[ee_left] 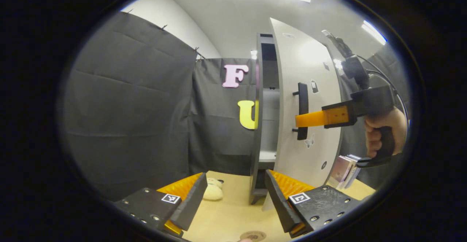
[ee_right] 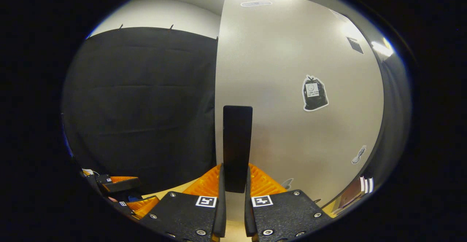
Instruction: Open the cabinet door with the right hand, grasp the bottle in the cabinet with the left hand and place it on the coaster, then close the cabinet door with the right hand.
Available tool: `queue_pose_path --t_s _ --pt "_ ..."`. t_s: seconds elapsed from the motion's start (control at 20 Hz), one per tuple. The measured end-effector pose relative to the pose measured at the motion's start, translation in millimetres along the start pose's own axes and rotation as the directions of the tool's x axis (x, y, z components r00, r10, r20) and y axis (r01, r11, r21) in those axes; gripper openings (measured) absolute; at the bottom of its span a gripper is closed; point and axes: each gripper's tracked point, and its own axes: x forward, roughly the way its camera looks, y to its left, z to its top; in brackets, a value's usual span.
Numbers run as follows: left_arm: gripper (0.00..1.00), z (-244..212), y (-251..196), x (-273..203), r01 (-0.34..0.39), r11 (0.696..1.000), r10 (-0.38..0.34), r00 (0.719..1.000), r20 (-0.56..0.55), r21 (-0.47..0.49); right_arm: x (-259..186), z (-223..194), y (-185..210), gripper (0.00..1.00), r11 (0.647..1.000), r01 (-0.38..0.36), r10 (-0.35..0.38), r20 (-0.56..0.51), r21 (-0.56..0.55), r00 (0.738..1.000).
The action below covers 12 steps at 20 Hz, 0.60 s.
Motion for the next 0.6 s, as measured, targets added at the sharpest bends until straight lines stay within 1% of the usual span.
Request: queue_pose_path --t_s 0.05,0.1,0.25,0.3,0.35,0.4,0.45,0.5,0.55,0.6 --pt "0.92 0 0 -1 0.006 1.000 -0.006 1.000 -0.005 0.018 -2 -1 -1 0.20 1.000 -0.018 0.018 0.001 -0.004 1.000" --pt "0.94 0 -2 -3 0.014 0.999 -0.014 1.000 -0.009 0.033 -4 -2 -3 0.20 0.999 -0.037 0.037 -0.001 -0.005 0.999" --pt "0.89 2 -5 -5 0.042 0.998 -0.042 0.999 -0.005 0.053 -7 -7 -12 0.20 0.994 -0.106 0.106 -0.005 -0.002 0.994" --pt "0.92 3 -7 -5 0.051 0.997 -0.051 0.999 -0.005 0.062 -8 -8 -15 0.20 0.991 -0.130 0.130 -0.005 0.000 0.991" --pt "0.89 4 -6 -5 0.051 0.996 -0.050 0.999 -0.005 0.078 -14 -8 -16 0.20 0.988 -0.152 0.152 -0.007 0.002 0.988" --pt "0.92 4 -7 -4 0.049 0.995 -0.049 0.999 -0.003 0.091 -18 -8 -19 0.20 0.985 -0.171 0.171 -0.009 0.003 0.985" --pt "0.89 6 -8 -1 0.049 0.994 -0.048 0.999 -0.007 0.099 -20 -10 -22 0.19 0.982 -0.188 0.189 -0.011 0.007 0.982" --pt "0.94 4 -9 -3 0.045 0.994 -0.044 0.999 -0.016 0.101 -22 -10 -26 0.20 0.980 -0.200 0.201 -0.015 0.015 0.980" --pt "0.94 6 -11 -3 0.049 0.994 -0.047 0.999 -0.017 0.097 -20 -12 -30 0.20 0.978 -0.209 0.209 -0.016 0.019 0.978" --pt "0.92 8 -16 -4 0.053 0.995 -0.052 0.999 -0.011 0.087 -20 -14 -34 0.19 0.976 -0.215 0.215 -0.015 0.017 0.976"
